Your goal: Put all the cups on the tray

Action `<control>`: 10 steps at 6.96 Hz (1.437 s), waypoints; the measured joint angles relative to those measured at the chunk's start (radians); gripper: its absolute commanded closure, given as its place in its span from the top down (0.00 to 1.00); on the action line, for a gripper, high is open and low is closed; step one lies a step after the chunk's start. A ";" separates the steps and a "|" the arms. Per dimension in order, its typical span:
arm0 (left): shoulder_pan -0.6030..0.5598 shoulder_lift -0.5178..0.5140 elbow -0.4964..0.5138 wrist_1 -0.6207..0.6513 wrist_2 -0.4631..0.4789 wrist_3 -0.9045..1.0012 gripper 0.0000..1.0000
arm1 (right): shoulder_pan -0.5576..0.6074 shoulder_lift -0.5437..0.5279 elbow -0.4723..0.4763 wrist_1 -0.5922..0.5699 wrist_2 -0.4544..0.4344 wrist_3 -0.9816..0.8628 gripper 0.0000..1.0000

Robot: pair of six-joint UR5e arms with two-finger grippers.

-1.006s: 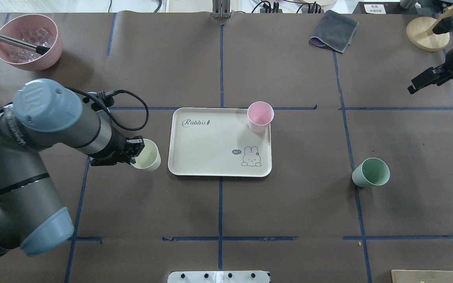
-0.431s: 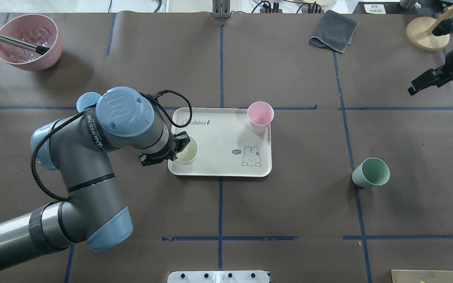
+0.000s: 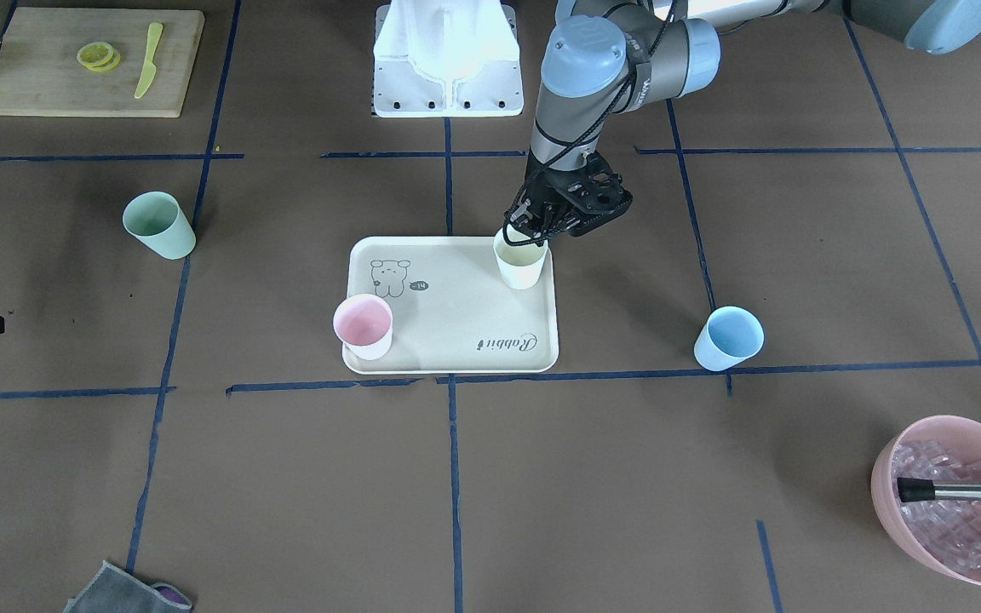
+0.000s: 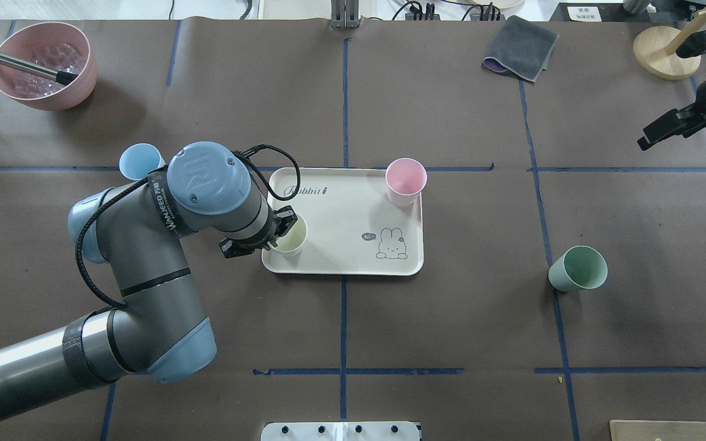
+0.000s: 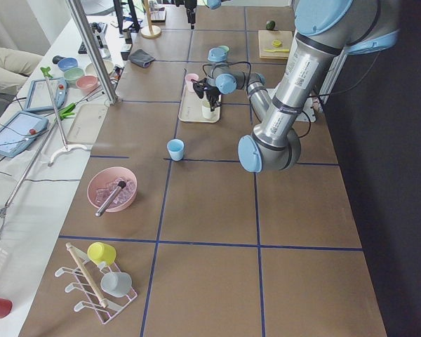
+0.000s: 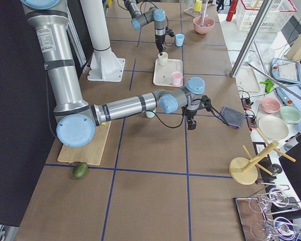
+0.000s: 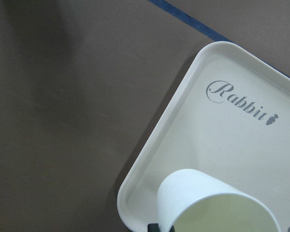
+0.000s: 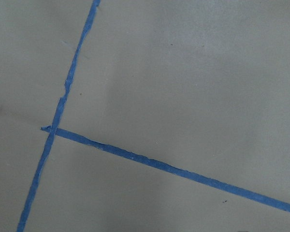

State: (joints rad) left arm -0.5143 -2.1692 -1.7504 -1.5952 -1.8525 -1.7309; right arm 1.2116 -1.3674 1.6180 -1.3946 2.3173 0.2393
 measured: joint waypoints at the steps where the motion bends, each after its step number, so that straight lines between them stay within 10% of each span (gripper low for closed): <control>1: -0.002 0.002 -0.013 0.004 -0.002 0.017 0.99 | 0.000 -0.001 0.002 0.000 0.000 0.001 0.99; 6: -0.181 0.229 -0.291 0.120 -0.193 0.417 0.99 | -0.046 -0.204 0.241 0.017 -0.011 0.213 0.99; 10: -0.256 0.338 -0.340 0.123 -0.237 0.570 1.00 | -0.340 -0.382 0.339 0.331 -0.194 0.661 0.97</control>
State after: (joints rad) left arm -0.7700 -1.8309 -2.0900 -1.4726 -2.0897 -1.1612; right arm 0.8713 -1.7489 1.9574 -1.0631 2.1237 0.9003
